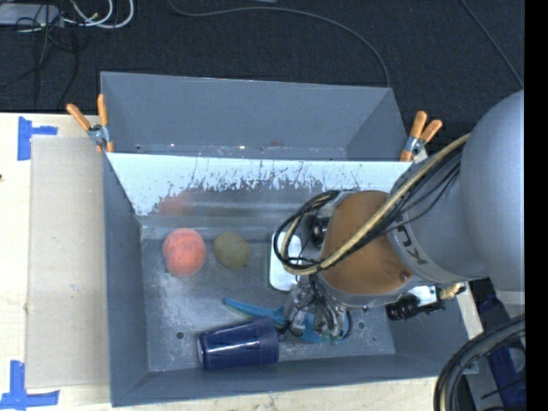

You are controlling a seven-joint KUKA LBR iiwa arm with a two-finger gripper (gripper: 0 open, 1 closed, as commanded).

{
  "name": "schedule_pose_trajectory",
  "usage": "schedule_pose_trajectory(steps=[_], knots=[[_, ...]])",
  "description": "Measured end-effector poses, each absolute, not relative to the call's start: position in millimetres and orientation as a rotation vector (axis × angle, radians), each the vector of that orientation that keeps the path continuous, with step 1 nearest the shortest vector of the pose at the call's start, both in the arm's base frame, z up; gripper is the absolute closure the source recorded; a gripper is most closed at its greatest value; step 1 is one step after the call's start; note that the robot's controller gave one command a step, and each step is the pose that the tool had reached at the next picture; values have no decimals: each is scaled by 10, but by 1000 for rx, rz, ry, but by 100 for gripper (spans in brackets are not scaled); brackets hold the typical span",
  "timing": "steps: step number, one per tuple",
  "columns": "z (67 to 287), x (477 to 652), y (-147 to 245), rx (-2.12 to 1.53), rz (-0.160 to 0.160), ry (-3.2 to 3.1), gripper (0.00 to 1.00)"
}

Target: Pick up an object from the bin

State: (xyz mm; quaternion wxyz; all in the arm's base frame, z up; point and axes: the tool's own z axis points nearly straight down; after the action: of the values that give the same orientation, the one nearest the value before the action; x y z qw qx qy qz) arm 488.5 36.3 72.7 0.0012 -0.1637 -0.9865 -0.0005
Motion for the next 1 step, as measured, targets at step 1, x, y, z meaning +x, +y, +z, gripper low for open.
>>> schedule_pose_trajectory(steps=[1], knots=[[781, 4868, 362, -512, 0, -3092, 100]])
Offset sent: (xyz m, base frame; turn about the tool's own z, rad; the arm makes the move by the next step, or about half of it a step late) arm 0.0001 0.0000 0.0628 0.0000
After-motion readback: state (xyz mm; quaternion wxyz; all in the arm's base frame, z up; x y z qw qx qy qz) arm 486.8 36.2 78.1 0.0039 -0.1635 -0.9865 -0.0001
